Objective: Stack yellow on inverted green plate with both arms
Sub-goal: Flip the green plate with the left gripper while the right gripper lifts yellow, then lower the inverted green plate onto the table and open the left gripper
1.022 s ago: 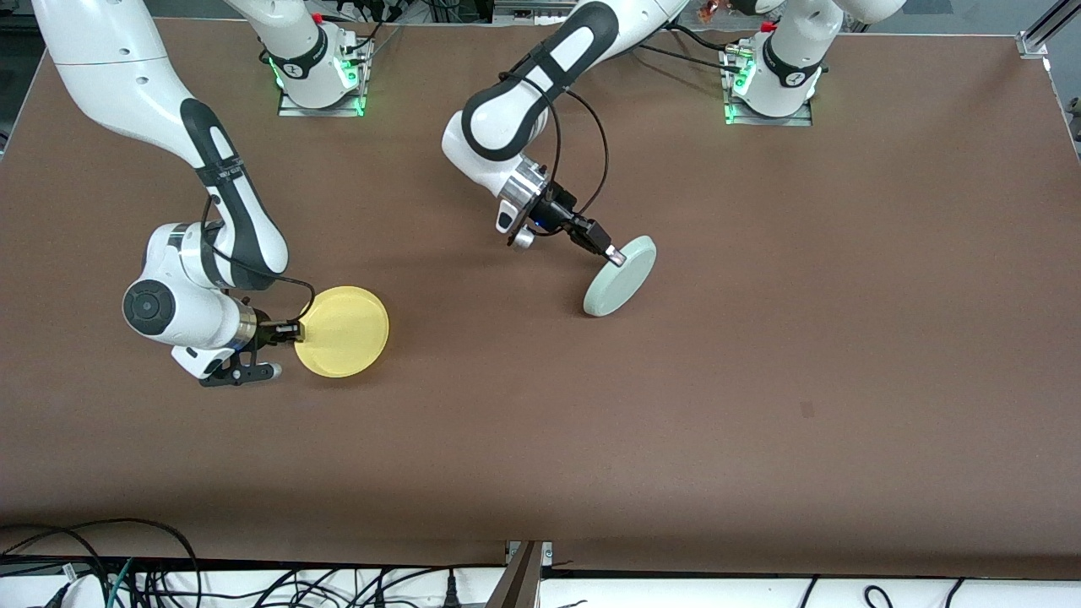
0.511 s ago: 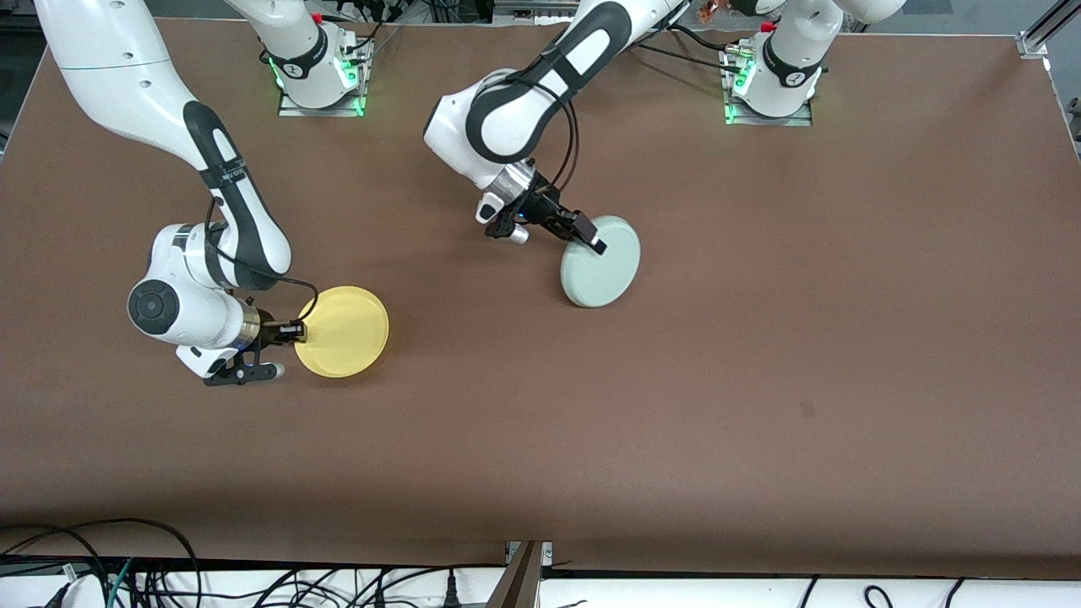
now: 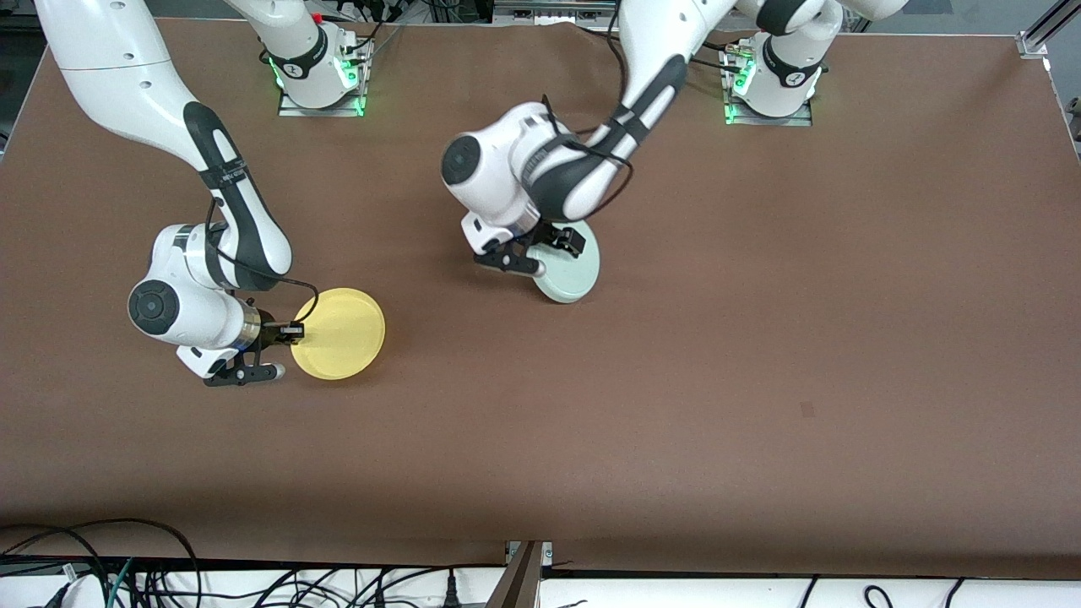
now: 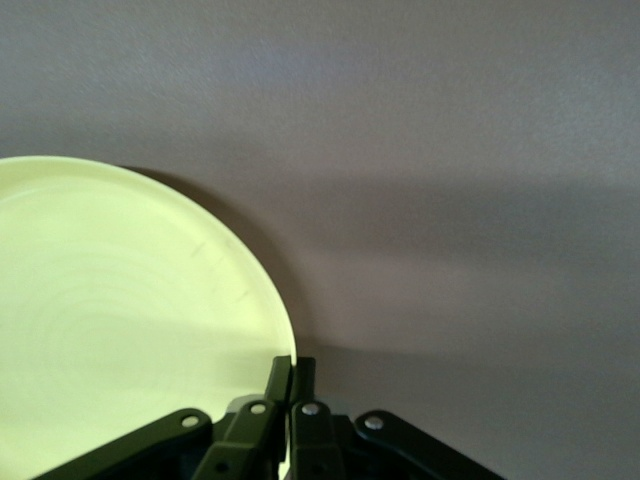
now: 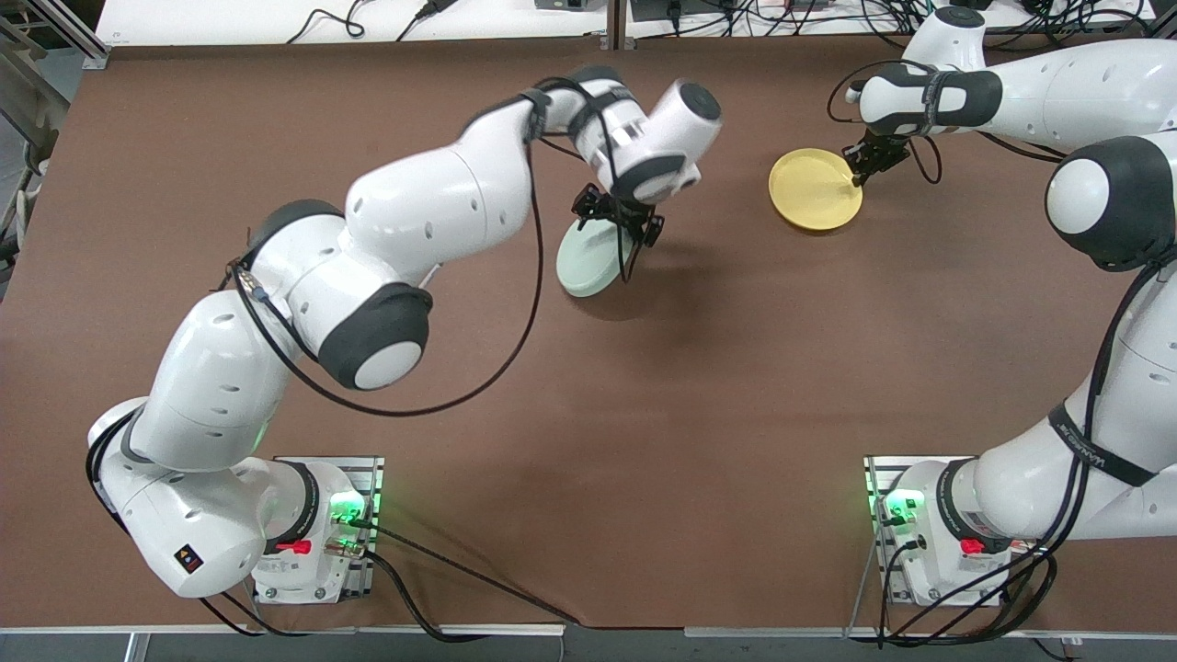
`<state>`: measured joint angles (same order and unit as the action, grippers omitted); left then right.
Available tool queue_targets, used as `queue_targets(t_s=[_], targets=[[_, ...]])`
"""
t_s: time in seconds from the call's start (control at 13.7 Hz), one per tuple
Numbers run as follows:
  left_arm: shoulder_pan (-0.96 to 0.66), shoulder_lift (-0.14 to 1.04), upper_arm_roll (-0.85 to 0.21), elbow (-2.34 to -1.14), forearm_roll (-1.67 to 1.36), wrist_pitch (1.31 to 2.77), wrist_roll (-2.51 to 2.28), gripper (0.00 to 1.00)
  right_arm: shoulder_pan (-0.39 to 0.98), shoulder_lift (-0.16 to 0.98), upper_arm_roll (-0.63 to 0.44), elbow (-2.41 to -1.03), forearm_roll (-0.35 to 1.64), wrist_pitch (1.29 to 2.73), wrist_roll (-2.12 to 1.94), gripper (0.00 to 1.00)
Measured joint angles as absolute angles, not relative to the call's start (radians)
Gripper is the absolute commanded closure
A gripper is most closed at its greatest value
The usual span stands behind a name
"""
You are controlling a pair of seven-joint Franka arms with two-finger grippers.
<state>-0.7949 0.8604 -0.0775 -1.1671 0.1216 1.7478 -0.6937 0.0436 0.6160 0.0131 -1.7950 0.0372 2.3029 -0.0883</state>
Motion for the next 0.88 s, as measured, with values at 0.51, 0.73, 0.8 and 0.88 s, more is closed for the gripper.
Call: queue_targets(t_s=[0.51,0.73,0.8,0.88], targets=[[-0.669,0.889,-0.089,-1.248,-0.15,2.037,-0.684,0.0,0.041,0.607,0.011,-1.585,0.063,2.049,-0.088,1.0],[-0.635,0.881,-0.089,-1.25,-0.199,2.066,-0.67,0.0,0.041,0.606,0.01,-1.512,0.094,1.975,-0.088,1.0],[-0.618,0.882,-0.09,-1.25,-0.216,2.075,-0.649,0.0,0.041,0.607,0.011,-1.503,0.096,1.958,-0.088,1.0],[-0.599,0.882,-0.091,-1.25,-0.223,2.081,-0.627,0.0,0.042,0.607,0.011,-1.493,0.098,1.941,-0.088,1.0]])
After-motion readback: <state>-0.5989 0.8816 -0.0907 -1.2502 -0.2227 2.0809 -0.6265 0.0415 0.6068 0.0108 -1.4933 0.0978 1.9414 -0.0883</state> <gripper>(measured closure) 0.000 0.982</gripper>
